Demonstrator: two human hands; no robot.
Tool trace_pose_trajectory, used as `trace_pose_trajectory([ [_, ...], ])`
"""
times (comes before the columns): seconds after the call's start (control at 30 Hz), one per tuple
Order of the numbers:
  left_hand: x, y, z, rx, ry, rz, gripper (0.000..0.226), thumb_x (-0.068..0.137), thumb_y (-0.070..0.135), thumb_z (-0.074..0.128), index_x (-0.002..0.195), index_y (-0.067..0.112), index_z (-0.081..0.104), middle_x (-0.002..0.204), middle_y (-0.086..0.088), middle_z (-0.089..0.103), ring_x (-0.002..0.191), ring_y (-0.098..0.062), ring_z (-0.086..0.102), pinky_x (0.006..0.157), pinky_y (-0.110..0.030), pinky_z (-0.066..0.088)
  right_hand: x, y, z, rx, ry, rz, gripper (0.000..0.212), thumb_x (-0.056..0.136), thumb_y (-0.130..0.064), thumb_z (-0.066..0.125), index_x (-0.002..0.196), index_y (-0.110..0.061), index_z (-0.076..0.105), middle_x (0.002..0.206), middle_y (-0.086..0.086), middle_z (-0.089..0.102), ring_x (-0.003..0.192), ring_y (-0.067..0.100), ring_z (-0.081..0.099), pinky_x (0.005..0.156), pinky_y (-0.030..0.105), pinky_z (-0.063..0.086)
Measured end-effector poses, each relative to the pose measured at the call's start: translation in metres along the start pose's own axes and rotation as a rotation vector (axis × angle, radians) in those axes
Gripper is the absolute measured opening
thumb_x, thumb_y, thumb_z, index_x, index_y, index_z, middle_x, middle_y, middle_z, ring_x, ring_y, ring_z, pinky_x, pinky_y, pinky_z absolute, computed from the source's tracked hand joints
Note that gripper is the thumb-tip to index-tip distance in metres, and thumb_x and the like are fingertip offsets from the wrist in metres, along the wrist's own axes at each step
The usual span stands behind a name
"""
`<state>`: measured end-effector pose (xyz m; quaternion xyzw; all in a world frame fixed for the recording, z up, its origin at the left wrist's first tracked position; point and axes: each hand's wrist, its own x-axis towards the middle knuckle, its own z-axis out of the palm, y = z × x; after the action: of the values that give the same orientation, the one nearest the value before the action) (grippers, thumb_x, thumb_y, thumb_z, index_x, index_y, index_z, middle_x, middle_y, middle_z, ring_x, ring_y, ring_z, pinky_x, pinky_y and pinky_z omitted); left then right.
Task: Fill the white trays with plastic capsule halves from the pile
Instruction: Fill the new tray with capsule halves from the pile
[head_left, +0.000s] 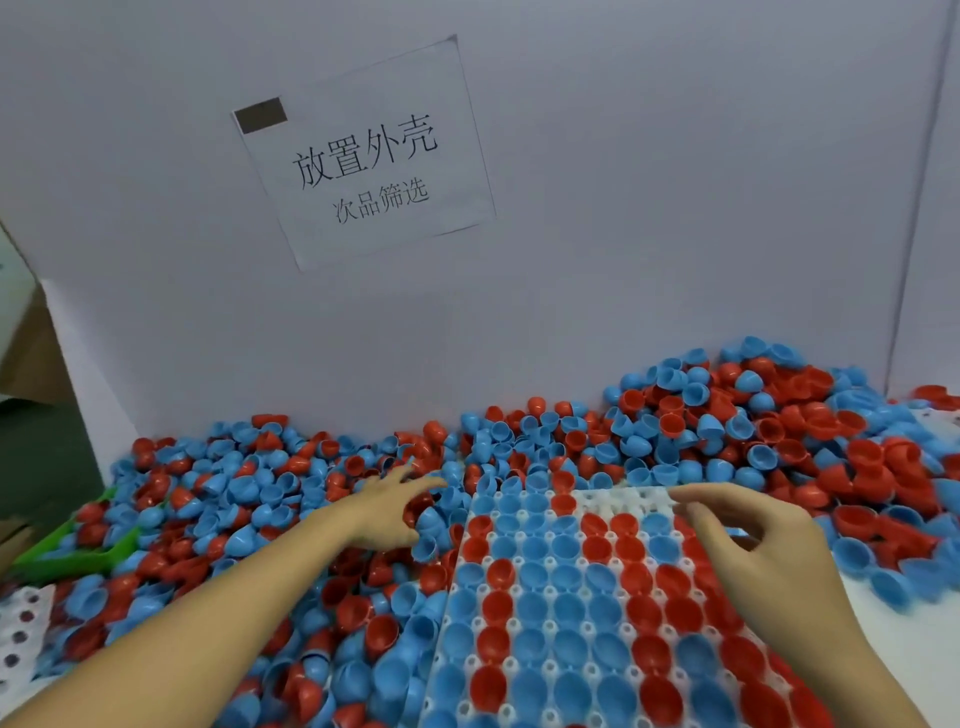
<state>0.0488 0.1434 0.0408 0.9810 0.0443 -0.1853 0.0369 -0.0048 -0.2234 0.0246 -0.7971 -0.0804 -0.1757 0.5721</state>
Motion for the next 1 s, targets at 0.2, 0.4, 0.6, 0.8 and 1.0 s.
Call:
trace_pose_trajectory([
  [0.2,0.020,-0.009,0.010,0.121,0.145,-0.162,0.072,0.096,0.023,0.047,0.154,0.048,0.015,0.159,-0.010,0.025,0.138,-0.037,0.035,0.108,-0.053,0.041,0.012,0.012,-0.019,-0.158,0.034,0.094,0.023,0.091,-0.011,0.067,0.088,-0.032,0.075,0.083,-0.018,0.073,0.077,-0.002,0.065,0.065,0.014,0.045],
  [0.4,0.020,0.007,-0.001,0.149,0.095,-0.197,0.094,0.086,0.003,0.046,0.158,0.039,-0.001,0.168,-0.006,0.000,0.154,-0.035,0.001,0.118,-0.062,0.013,0.018,0.037,-0.046,-0.547,-0.086,0.422,0.024,0.095,-0.012,0.053,0.109,-0.018,0.072,0.096,0.001,0.069,0.084,0.019,0.059,0.078,0.034,0.046],
  [0.6,0.005,0.046,0.010,0.150,0.360,-0.018,0.043,0.093,0.015,0.040,0.135,0.023,0.044,0.138,-0.002,0.039,0.130,-0.024,0.030,0.107,-0.045,0.028,0.015,0.047,-0.041,-0.612,-0.298,0.557,0.030,0.098,-0.013,0.045,0.070,-0.006,0.056,0.073,0.011,0.062,0.076,0.025,0.060,0.055,0.031,0.039],
  [0.8,0.006,0.072,0.025,-0.031,0.394,0.015,0.028,0.101,0.024,0.037,0.111,0.024,0.063,0.113,0.006,0.044,0.116,-0.015,0.035,0.106,-0.044,0.029,0.014,0.046,-0.042,-0.499,-0.352,0.616,0.042,0.103,-0.021,0.043,0.062,-0.012,0.045,0.061,0.003,0.049,0.060,0.017,0.048,0.057,0.030,0.036],
  [1.0,0.012,0.066,0.030,-0.114,0.392,-0.015,0.025,0.101,0.026,0.040,0.118,0.023,0.058,0.127,0.000,0.048,0.127,-0.023,0.039,0.108,-0.043,0.034,0.015,0.049,-0.048,-0.486,-0.305,0.637,0.046,0.104,-0.032,0.042,0.065,-0.009,0.049,0.063,0.004,0.050,0.061,0.017,0.049,0.054,0.030,0.033],
])
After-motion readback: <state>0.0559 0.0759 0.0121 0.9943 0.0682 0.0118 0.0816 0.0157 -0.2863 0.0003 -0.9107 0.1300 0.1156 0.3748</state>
